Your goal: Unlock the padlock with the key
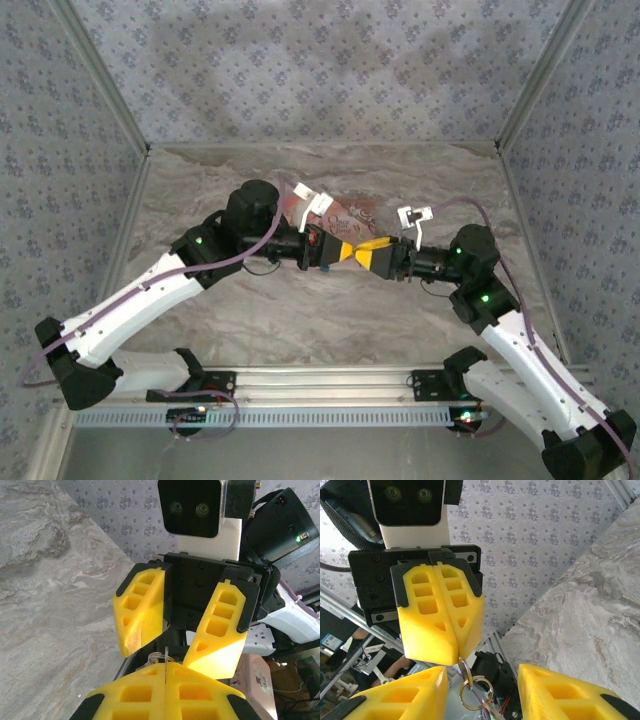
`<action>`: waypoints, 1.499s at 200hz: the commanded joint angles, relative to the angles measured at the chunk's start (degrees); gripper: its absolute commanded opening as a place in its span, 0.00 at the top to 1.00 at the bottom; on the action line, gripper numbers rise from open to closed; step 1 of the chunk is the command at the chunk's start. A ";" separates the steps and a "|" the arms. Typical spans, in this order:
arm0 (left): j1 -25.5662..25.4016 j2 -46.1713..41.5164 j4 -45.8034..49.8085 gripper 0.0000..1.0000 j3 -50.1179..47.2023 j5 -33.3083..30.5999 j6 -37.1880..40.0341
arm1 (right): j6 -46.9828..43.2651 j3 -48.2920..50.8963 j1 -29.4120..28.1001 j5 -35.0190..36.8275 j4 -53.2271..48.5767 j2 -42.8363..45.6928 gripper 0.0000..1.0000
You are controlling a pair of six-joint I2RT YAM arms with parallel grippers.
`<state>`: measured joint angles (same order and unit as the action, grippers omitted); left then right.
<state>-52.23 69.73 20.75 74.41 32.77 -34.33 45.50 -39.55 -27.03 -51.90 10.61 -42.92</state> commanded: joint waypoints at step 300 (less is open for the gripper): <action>-0.61 0.75 0.58 1.00 1.91 5.54 1.82 | -5.53 -5.10 0.22 0.22 -5.46 2.19 0.42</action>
<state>-52.01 69.82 21.69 74.22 36.14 -33.47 39.13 -42.59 -26.87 -51.68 3.09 -40.42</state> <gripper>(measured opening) 0.042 0.571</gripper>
